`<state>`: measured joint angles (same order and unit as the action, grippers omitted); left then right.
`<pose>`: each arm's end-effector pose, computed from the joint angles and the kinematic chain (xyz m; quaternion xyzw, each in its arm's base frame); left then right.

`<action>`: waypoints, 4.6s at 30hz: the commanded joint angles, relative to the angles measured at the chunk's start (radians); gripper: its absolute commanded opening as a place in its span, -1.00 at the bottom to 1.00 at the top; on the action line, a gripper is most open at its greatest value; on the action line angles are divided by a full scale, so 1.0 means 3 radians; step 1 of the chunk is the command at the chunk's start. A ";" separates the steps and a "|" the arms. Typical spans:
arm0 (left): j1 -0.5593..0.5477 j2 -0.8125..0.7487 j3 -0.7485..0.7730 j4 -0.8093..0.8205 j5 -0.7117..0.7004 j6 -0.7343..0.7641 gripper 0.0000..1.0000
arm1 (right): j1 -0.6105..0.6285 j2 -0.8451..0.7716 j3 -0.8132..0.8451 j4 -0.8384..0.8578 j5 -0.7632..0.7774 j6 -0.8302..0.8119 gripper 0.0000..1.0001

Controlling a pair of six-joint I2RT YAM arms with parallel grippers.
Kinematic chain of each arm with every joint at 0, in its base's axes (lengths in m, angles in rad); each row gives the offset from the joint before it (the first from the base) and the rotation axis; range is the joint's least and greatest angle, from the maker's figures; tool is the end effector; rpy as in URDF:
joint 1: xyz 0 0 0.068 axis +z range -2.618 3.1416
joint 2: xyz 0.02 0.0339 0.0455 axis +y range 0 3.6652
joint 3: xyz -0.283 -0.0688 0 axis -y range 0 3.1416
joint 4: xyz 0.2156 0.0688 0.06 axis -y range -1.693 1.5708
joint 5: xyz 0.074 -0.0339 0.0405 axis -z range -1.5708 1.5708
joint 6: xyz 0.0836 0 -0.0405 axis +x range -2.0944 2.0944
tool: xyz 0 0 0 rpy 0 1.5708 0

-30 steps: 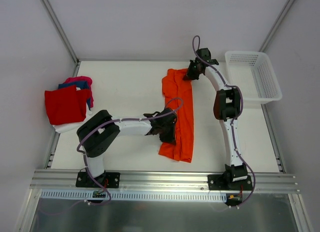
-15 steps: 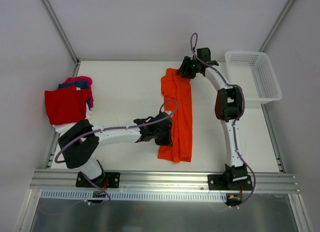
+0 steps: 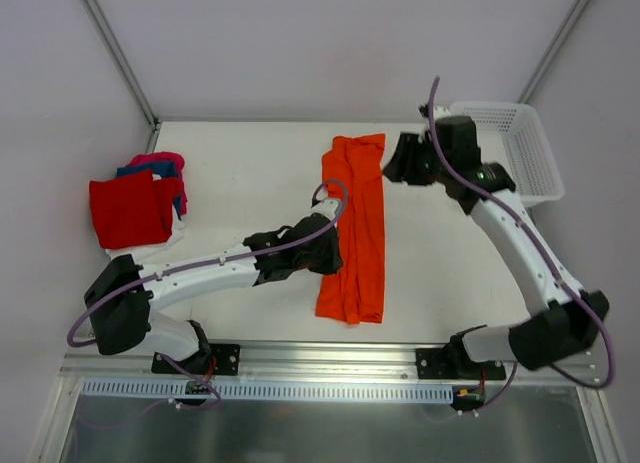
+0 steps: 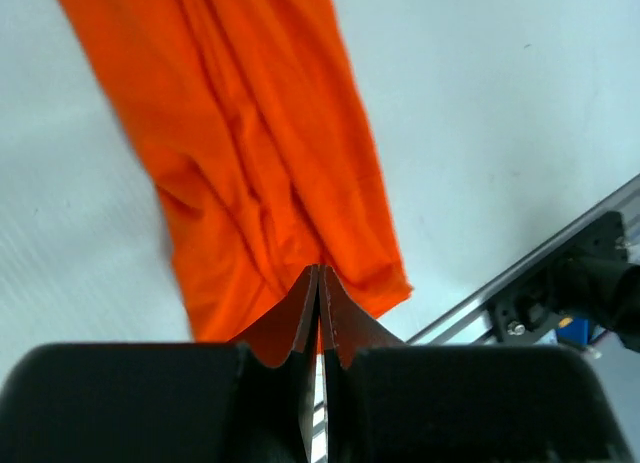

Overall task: Fold and stack the t-shirts
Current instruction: Fold the tshirt

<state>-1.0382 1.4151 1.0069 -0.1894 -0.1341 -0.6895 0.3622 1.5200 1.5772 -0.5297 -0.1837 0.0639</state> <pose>0.1759 -0.2764 0.2743 0.1221 0.8740 -0.3163 0.3481 0.3280 0.1406 0.3973 -0.1736 0.8328 0.1864 0.4915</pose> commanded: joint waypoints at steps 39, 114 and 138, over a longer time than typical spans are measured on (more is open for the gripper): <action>-0.0170 -0.0718 -0.2513 0.1649 0.0150 -0.0770 -1.00 | 0.0628 -0.3702 -0.4291 -0.0868 0.1256 0.1888 0.16; -0.0482 -0.0985 -0.2324 0.0846 -0.0617 -0.0831 -1.00 | 0.3343 -0.0562 -0.2588 -0.1251 0.2694 0.3361 -0.26; -0.0482 -0.0872 -0.2344 0.0867 -0.0571 -0.0892 -1.00 | 0.3374 -0.0337 -0.2634 -0.0770 0.2581 0.3249 -0.99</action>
<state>-1.1728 1.1301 0.3065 0.1249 -0.2989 -0.9543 1.3670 1.4223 0.7605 -0.7273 0.5678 1.0279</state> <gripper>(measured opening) 0.003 0.012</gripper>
